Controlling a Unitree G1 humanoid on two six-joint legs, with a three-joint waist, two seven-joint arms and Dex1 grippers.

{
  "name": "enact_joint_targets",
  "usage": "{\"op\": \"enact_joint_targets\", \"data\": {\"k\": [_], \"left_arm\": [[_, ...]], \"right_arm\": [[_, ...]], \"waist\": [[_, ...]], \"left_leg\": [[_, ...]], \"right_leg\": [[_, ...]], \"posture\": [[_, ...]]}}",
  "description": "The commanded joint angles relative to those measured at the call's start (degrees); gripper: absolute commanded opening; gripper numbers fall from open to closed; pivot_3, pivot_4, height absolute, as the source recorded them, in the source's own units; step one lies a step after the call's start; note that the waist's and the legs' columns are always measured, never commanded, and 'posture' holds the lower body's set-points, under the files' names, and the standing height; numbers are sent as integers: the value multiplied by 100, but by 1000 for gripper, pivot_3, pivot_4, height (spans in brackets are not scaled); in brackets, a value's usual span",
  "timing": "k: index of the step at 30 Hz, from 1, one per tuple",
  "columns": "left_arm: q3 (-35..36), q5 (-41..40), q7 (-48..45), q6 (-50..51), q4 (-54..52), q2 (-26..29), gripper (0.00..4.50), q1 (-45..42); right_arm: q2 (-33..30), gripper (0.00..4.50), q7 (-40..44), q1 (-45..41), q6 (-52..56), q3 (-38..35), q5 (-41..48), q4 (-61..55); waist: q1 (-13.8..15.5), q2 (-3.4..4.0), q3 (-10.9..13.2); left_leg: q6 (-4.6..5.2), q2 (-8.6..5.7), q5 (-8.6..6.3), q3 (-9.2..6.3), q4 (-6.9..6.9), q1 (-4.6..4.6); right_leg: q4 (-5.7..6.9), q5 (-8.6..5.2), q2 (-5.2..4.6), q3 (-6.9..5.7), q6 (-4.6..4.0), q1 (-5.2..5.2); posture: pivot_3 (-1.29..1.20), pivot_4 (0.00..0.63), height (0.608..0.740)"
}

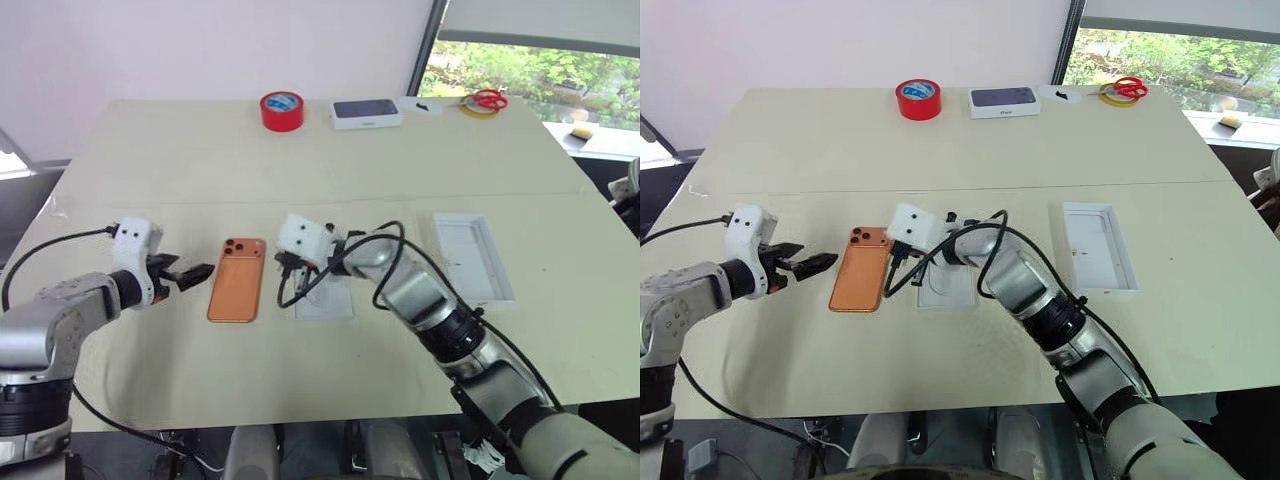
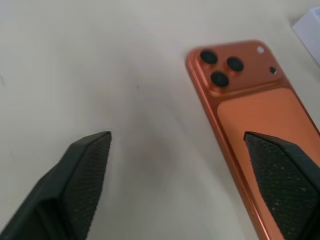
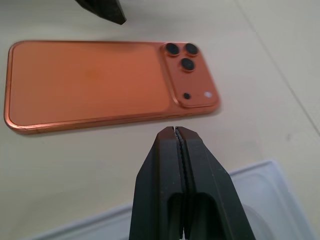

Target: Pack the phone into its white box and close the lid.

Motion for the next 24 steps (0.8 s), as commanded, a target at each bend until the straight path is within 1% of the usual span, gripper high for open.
{"op": "enact_joint_targets", "data": {"k": [1,4,10,19,24], "left_arm": [[423,-382,218,729,-74,-141,4403,-232],[403,-557,220,1232,-137,-163,4403,-246],[187,-891,126,2046,-236,-300,4403,-275],[-43,-1110,92,2415,-618,-842,4403,-258],[146,-1154,214,2584,-587,-1285,4403,-409]], "right_arm": [[174,0,-66,-172,130,190,-156,45],[202,0,26,-370,334,515,-369,247],[337,0,103,-470,331,754,-491,419],[372,0,220,-454,270,878,-614,387],[349,0,269,-367,258,859,-633,310]], "waist": [[-16,-2,-1],[-28,-1,-1],[-17,-1,-1],[5,-2,-5],[16,2,-14]], "left_leg": [[0,0,0,-1,1,0],[-2,0,1,-1,-2,0],[-3,0,1,0,-4,3],[-3,-4,1,-2,-2,9],[-2,-5,0,-4,-1,14]], "right_leg": [[0,0,0,0,0,0],[1,0,1,0,0,-2],[1,0,0,1,0,1],[0,0,-4,0,0,11],[-1,0,-6,0,0,17]], "posture": [[0,150,730],[0,150,730],[0,150,730],[0,150,730],[0,150,730]]}}
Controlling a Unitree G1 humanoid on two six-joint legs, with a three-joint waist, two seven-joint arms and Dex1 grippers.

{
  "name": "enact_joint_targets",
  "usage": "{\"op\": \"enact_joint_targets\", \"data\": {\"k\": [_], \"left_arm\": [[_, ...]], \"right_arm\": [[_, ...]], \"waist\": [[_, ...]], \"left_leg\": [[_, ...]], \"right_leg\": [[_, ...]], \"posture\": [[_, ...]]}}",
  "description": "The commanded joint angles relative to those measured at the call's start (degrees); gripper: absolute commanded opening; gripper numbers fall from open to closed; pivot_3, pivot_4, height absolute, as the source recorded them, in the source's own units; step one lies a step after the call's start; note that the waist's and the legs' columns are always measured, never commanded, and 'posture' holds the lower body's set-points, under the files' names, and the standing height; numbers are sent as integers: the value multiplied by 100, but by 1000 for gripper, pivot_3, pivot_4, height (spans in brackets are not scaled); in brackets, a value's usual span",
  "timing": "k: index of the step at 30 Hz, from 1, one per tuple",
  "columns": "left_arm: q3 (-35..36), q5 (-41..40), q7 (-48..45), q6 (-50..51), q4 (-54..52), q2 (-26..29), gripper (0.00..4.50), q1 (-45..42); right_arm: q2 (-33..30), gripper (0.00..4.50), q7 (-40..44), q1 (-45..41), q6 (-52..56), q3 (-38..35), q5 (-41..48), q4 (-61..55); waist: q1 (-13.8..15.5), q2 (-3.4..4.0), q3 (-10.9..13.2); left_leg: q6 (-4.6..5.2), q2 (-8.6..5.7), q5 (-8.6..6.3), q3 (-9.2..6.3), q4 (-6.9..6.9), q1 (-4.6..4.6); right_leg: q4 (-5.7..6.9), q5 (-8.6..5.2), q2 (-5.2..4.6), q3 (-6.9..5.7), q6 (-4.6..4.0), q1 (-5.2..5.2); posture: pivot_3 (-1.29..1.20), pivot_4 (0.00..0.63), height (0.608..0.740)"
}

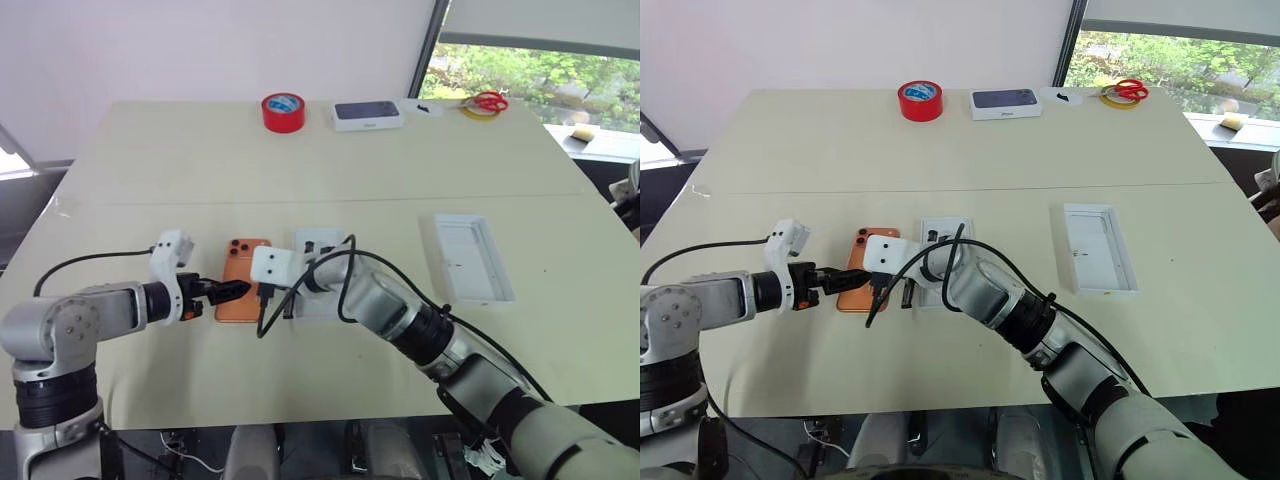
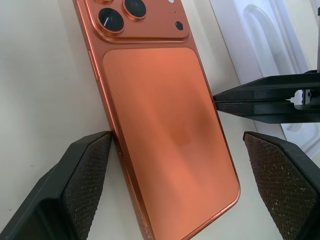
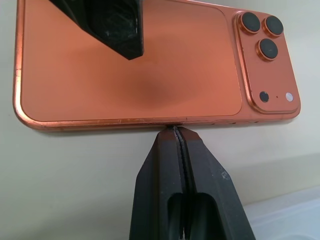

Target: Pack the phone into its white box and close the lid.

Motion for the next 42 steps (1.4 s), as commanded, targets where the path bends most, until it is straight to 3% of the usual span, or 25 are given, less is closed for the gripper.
{"op": "enact_joint_targets", "data": {"k": [1,10,19,30,33,35,42], "left_arm": [[-162,-301,-70,349,47,-429,4403,-27],[419,-527,256,358,471,-893,4403,-439],[375,-584,431,358,619,-738,4403,-529],[934,-369,585,357,1121,-590,4403,-722],[918,-412,590,357,1104,-639,3642,-665],[891,-458,615,358,1065,-676,2684,-624],[1141,-588,827,358,1290,-752,2684,-627]], "right_arm": [[82,0,34,4,-73,11,4,-204],[87,0,38,68,-42,-50,-45,-230],[62,0,13,105,-22,-92,-78,-225],[38,0,-16,149,-16,-123,-79,-287],[45,0,-10,149,-17,-126,-69,-307],[46,0,-15,160,-10,-136,-61,-323],[-55,0,-13,219,15,-264,-22,-559]], "waist": [[5,0,-2],[3,-8,-7],[-43,-8,-7],[-49,-8,-7],[-49,-8,-7],[-49,-8,-6],[-44,-9,-6]], "left_leg": [[0,0,0,0,0,0],[1,-2,0,-4,3,6],[-2,2,1,-4,-3,5],[-2,3,1,-2,-6,4],[-2,3,1,-3,-6,4],[-2,3,1,-2,-7,3],[-2,2,1,-3,-6,3]], "right_leg": [[0,0,0,0,0,1],[-1,0,-1,-3,0,10],[-1,0,3,-2,0,3],[-1,0,4,-2,0,0],[-1,0,4,-2,0,-1],[-1,0,3,-2,0,-2],[-2,0,2,-2,0,-2]], "posture": [[0,150,730],[0,150,730],[0,150,730],[0,150,730],[0,150,730],[0,150,730],[0,150,730]]}}
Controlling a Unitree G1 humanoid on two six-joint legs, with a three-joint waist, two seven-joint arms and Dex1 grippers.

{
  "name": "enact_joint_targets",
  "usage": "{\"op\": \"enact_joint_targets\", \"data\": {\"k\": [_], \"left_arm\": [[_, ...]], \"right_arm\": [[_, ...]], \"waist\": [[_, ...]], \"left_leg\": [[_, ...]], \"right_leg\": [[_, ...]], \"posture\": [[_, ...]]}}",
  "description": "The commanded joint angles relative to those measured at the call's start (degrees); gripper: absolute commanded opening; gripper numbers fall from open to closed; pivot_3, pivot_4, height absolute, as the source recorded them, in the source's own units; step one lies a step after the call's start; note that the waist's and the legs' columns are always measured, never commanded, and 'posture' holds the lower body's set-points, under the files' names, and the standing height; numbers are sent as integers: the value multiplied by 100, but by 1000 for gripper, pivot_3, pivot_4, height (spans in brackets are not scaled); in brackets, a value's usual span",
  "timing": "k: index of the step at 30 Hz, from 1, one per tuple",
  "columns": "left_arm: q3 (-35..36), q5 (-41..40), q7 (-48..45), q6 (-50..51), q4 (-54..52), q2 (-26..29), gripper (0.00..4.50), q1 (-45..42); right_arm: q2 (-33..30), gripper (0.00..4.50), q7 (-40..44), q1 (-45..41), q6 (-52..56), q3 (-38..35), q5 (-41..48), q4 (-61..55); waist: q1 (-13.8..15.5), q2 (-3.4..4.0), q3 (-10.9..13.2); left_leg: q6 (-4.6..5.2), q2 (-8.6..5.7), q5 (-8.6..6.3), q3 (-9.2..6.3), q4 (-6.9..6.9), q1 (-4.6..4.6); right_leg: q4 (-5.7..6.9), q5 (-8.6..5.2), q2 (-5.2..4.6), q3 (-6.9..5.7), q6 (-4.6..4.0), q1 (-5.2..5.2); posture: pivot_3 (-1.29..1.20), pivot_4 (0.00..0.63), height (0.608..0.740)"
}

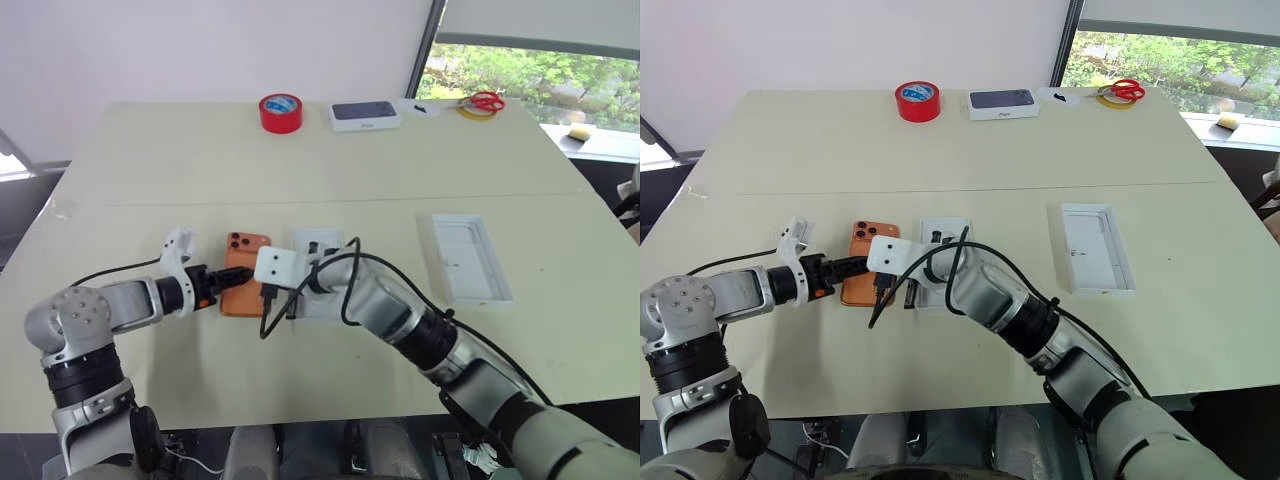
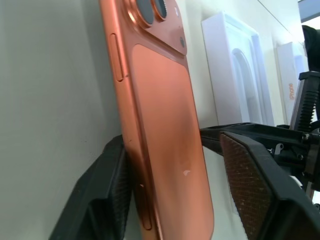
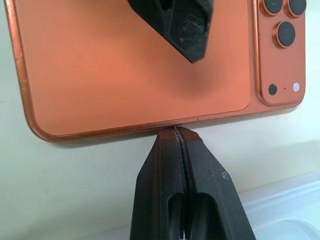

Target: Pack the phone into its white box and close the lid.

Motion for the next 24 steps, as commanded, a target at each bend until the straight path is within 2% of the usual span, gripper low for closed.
{"op": "enact_joint_targets", "data": {"k": [1,3,5,10,14,17,20,24], "left_arm": [[287,-146,179,50,120,-42,2684,-53],[316,-227,255,50,141,-69,2684,-35],[315,-297,318,50,122,-89,2120,-18],[429,-470,529,50,153,-159,25,-35],[481,-689,699,50,162,-158,25,0],[825,-1005,908,50,262,-311,25,-149],[1333,-1594,1340,50,425,-682,25,-533],[1475,-2268,2115,50,417,-1310,25,-848]], "right_arm": [[-51,0,16,33,-43,-196,76,-400],[-108,0,33,74,-40,-221,88,-520],[-170,0,31,100,-91,-274,115,-660],[-319,0,-27,99,-522,-553,230,-1052],[-540,0,66,216,-684,-841,380,-1463],[-823,0,160,445,-876,-1144,577,-1929],[-1027,0,210,710,-990,-1514,854,-2301],[-1420,0,411,1020,-844,-2138,1313,-2700]], "waist": [[2,0,0],[2,-1,0],[1,-1,0],[16,-4,2],[4,-4,2],[19,-5,2],[25,-16,9],[57,-26,15]], "left_leg": [[0,0,0,0,0,0],[0,0,0,0,0,0],[0,0,0,-1,0,0],[0,0,0,-1,2,-2],[0,0,0,-3,-3,4],[0,0,0,-3,-3,3],[0,0,0,-4,-1,2],[1,-2,0,-12,2,-7]], "right_leg": [[0,0,0,0,0,0],[0,0,0,0,0,0],[0,0,0,0,0,0],[-1,0,-1,-1,0,1],[-1,0,0,0,0,3],[-4,0,-1,0,0,4],[-4,0,0,0,0,5],[-8,0,-2,-2,1,4]], "posture": [[0,150,730],[0,150,730],[0,150,730],[0,150,730],[0,150,730],[0,150,730],[0,150,730],[0,150,730]]}}
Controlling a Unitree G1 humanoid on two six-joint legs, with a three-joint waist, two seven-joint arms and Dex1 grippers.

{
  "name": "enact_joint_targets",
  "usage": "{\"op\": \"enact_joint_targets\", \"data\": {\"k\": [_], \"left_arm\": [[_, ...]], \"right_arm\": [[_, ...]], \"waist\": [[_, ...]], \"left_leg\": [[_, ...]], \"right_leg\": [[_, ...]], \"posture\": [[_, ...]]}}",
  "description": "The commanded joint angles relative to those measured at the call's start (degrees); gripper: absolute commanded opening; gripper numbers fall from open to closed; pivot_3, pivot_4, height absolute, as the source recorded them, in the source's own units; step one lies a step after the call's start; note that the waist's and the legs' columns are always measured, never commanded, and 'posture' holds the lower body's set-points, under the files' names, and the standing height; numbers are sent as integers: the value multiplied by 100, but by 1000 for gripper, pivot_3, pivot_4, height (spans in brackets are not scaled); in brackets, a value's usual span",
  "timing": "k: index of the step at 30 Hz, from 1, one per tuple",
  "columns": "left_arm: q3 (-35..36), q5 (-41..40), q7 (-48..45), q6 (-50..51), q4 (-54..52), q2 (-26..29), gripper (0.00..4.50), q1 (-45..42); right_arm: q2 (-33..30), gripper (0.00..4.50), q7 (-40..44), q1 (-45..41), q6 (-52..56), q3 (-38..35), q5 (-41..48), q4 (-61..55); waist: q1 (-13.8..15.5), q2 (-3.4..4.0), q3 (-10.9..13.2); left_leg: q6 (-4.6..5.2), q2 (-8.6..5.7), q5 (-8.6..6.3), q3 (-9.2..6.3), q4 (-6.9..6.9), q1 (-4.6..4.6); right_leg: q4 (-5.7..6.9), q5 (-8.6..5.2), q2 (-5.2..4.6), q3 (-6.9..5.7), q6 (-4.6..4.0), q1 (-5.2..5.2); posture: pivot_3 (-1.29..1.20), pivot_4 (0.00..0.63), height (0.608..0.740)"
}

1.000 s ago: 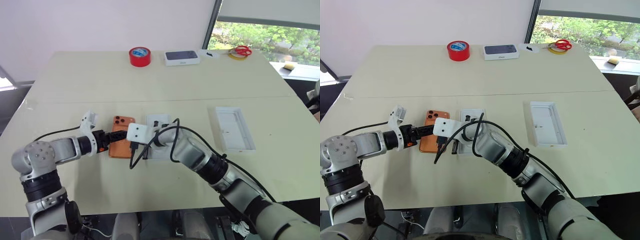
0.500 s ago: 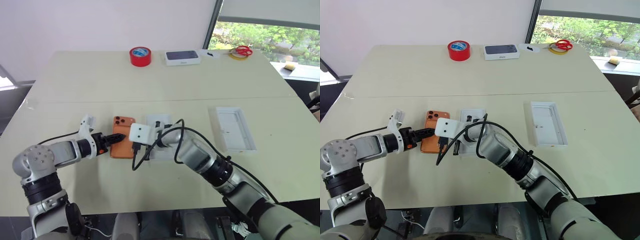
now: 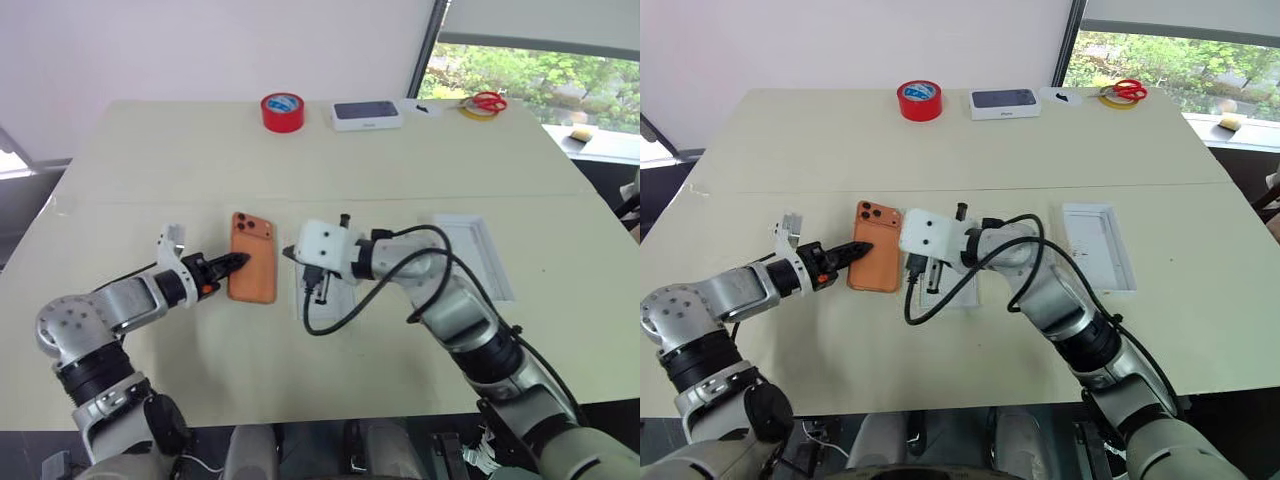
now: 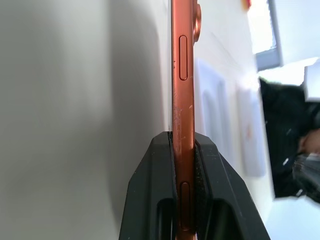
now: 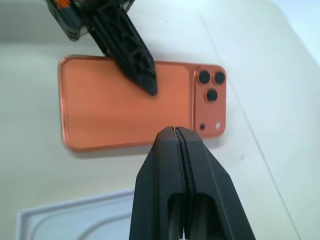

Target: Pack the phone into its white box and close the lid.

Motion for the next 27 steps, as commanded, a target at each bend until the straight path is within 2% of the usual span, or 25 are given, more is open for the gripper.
{"op": "enact_joint_targets", "data": {"k": [1,7,12,20,26,27], "left_arm": [[190,-895,717,48,-141,-577,25,-384],[-383,-1381,1912,-144,-657,-1601,25,-259],[-972,-1467,2498,-439,-905,-2037,25,172],[-1562,-1855,3001,-1017,-817,-1940,25,519],[-2049,-2435,3219,-1359,-675,-1645,25,670],[-2132,-2536,3250,-1426,-681,-1592,473,704]], "right_arm": [[-316,0,189,194,71,-699,512,-567],[-955,0,385,913,27,-1615,1160,-766],[-1434,0,422,1556,58,-2206,1535,-798],[-1834,0,263,2121,88,-2763,1855,-868],[-1905,0,150,2094,9,-2738,1899,-784],[-1901,0,133,2084,6,-2725,1900,-777]], "waist": [[28,-2,1],[84,-6,3],[77,-6,3],[121,-6,4],[123,-6,4],[123,-6,4]], "left_leg": [[0,-3,0,-2,0,-1],[3,-5,-1,-1,2,0],[3,-5,-1,1,1,4],[4,-5,-2,-2,4,3],[5,-5,-2,-4,4,3],[5,-5,-2,-4,4,3]], "right_leg": [[-3,0,-3,0,1,2],[-5,1,-3,0,2,4],[-6,0,1,2,1,5],[-7,0,1,3,0,6],[-8,0,1,3,0,6],[-8,0,1,3,0,6]], "posture": [[0,150,730],[0,150,730],[0,150,730],[0,150,730],[0,150,730],[0,150,730]]}}
